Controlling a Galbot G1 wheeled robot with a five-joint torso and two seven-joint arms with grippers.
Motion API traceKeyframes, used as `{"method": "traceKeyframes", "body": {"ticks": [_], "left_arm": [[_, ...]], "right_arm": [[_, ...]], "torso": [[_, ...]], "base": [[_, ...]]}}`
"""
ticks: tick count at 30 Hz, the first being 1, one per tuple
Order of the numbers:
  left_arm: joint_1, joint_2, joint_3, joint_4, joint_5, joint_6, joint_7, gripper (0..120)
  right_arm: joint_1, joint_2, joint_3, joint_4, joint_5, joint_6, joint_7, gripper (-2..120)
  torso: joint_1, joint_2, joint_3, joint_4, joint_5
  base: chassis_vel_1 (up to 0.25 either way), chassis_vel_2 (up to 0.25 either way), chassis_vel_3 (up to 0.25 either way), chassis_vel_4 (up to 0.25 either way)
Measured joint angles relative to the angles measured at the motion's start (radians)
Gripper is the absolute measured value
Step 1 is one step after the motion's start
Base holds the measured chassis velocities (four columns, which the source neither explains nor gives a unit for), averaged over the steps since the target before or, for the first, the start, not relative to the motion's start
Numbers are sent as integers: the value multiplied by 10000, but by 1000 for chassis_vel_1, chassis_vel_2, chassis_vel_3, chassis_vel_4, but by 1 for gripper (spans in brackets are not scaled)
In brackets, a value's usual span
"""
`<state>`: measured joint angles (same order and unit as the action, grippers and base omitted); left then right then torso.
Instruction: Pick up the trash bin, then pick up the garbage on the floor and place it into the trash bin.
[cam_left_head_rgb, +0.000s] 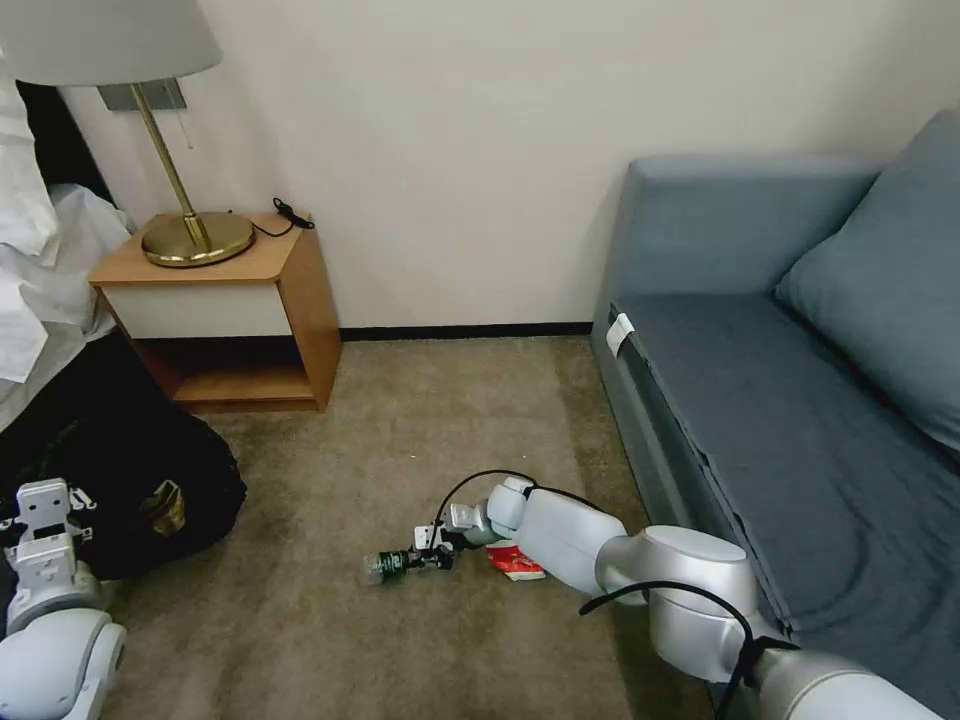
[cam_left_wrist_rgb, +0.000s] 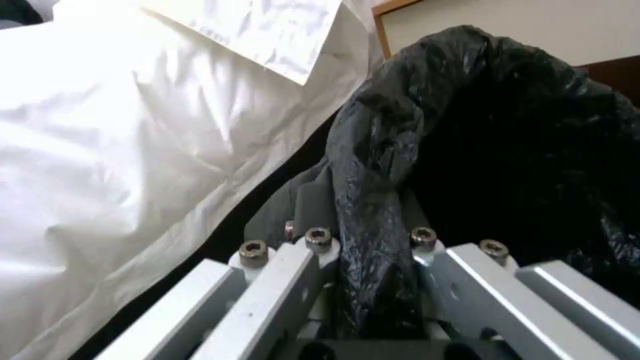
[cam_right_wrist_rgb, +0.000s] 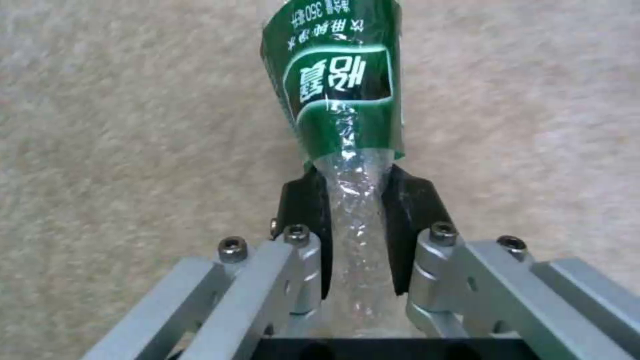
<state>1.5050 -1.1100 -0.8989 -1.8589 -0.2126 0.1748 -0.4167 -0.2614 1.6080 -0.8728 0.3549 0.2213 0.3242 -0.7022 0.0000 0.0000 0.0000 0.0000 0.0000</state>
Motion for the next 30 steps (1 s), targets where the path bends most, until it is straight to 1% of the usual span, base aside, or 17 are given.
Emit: {"method": "traceKeyframes", "body": {"ticks": [1, 4, 5, 7, 8, 10, 11, 12, 14, 15, 17, 18, 20, 21, 24, 25, 30], "left_arm": [[0, 0, 0, 0, 0, 0, 0, 4], [29, 51, -111, -139, -24, 7, 29, 4], [29, 51, -111, -139, -24, 7, 29, 4], [48, 75, -154, -246, -31, 26, 57, 4], [48, 75, -154, -246, -31, 26, 57, 4], [52, 84, -147, -321, -32, -34, 209, 4], [58, 89, -112, -361, -25, -110, 316, 4], [58, 89, -112, -361, -25, -110, 316, 4], [53, 84, -17, -434, -7, -152, 416, 4], [53, 84, -17, -434, -7, -152, 416, 4], [34, 54, 118, -508, 44, -156, 455, 4], [34, 54, 118, -508, 44, -156, 455, 4], [5, 17, 266, -593, 98, -156, 472, 4], [5, 17, 266, -593, 98, -156, 472, 4], [-68, -41, 473, -675, 131, -156, 539, 4], [-68, -41, 473, -675, 131, -156, 539, 4], [-197, -117, 646, -720, 157, -156, 571, 4]], "right_arm": [[0, 0, 0, 0, 0, 0, 0, 14], [219, -1, 1015, -85, -214, 177, -118, 14], [219, -1, 1015, -85, -214, 177, -118, 14], [402, -3, 1712, 125, -132, 187, -111, 14], [402, -3, 1712, 125, -132, 187, -111, 14], [565, -2, 2220, 765, 335, 36, 93, 14], [645, 0, 2350, 1181, 777, -106, 258, 14], [645, 0, 2350, 1181, 777, -106, 258, 14], [834, 3, 2474, 1939, 1631, -405, 583, 14], [834, 3, 2474, 1939, 1631, -405, 583, 14], [1039, 2, 2492, 2814, 2415, -725, 921, 14], [1039, 2, 2492, 2814, 2415, -725, 921, 14], [1168, 2, 2489, 3481, 2884, -948, 1169, 14], [1168, 2, 2489, 3481, 2884, -948, 1169, 14], [1186, -1, 2281, 4333, 3664, -1323, 1601, 14], [1186, -1, 2281, 4333, 3664, -1323, 1601, 14], [1042, 0, 2006, 4987, 4498, -1635, 2007, 13]], "torso": [[0, 0, 0, 0, 0], [0, 0, 0, 0, 0], [0, 0, 0, 0, 0], [0, 1, 0, -2, -1], [0, 1, 0, -2, -1], [0, 0, 0, -1, 0], [0, 0, 0, 0, 0], [0, 0, 0, 0, 0], [0, 0, 0, 2, 0], [0, 0, 0, 2, 0], [0, 0, 0, 1, -2], [0, 0, 0, 1, -2], [0, 0, 0, 2, -2], [0, 0, 0, 2, -2], [0, 0, 0, -1, -3], [0, 0, 0, -1, -3], [0, 0, 0, 0, -3]], "base": [[0, 0, 0, 0], [0, 0, 0, 0], [0, 0, 0, 0], [0, 0, 0, 0], [0, 0, 0, 0], [0, 0, 0, 0], [0, 0, 0, 0], [0, 0, 0, 0], [0, 0, 0, 0], [0, 0, 0, 0], [0, 0, 0, 0], [0, 0, 0, 0], [0, 0, 0, 0], [0, 0, 0, 0], [0, 0, 0, 0], [0, 0, 0, 0], [0, 0, 0, 0]]}}
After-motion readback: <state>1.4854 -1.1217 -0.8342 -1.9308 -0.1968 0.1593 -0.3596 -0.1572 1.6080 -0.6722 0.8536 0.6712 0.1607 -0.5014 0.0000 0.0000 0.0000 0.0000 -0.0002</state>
